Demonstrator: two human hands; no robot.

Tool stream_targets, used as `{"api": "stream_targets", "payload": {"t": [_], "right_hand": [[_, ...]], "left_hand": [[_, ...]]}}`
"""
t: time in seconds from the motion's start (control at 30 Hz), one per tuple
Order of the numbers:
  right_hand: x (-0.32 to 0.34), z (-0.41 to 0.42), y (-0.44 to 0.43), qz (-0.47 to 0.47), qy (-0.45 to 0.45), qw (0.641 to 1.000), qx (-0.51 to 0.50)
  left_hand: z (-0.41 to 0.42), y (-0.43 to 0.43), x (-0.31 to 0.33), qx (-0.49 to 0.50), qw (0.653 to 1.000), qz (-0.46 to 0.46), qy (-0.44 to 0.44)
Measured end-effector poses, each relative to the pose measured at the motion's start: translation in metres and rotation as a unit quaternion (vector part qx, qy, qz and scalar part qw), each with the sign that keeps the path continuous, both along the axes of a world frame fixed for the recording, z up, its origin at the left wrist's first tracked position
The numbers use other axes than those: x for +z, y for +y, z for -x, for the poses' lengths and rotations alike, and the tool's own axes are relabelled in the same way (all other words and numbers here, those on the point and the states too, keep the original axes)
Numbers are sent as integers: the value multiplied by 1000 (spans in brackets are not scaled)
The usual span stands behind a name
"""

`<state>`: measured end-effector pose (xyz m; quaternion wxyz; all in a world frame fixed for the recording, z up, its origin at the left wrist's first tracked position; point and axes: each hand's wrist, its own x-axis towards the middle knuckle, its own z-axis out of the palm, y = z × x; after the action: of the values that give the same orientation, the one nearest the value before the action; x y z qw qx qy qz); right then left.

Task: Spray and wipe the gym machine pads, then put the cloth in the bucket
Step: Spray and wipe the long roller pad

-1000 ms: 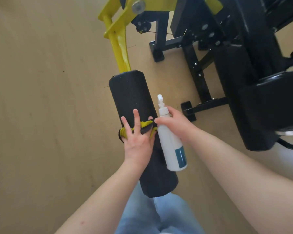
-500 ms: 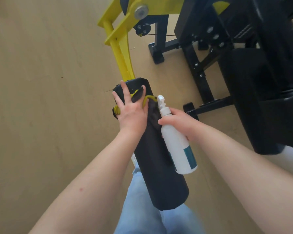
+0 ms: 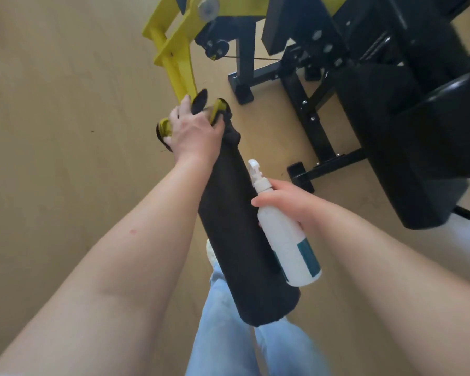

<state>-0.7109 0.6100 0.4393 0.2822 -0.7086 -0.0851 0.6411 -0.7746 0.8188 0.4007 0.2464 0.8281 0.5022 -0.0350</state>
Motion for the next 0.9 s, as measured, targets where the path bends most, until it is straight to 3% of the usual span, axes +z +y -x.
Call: {"api": "stream_targets", "payload": {"t": [0.1, 0.2, 0.33, 0.6, 0.77, 0.9], "right_hand": [[-1, 10, -27, 6, 14, 1000, -1], [-5, 20, -51, 1, 18, 1000, -10], [-8, 33, -80, -13, 39, 999, -25], [-6, 43, -132, -19, 30, 999, -17], [-8, 43, -145, 7, 5, 1000, 28], [-10, 39, -136, 19, 21, 998, 59]], "left_hand": [[23, -41, -4, -117, 991, -59, 19], [45, -83, -8, -166, 982, -91, 27], [82, -136, -14, -178, 975, -118, -58], [172, -279, -17, -121, 979, -38, -160], [185, -314, -15, -99, 989, -1, -113], [142, -250, -19, 124, 980, 109, -110]]}}
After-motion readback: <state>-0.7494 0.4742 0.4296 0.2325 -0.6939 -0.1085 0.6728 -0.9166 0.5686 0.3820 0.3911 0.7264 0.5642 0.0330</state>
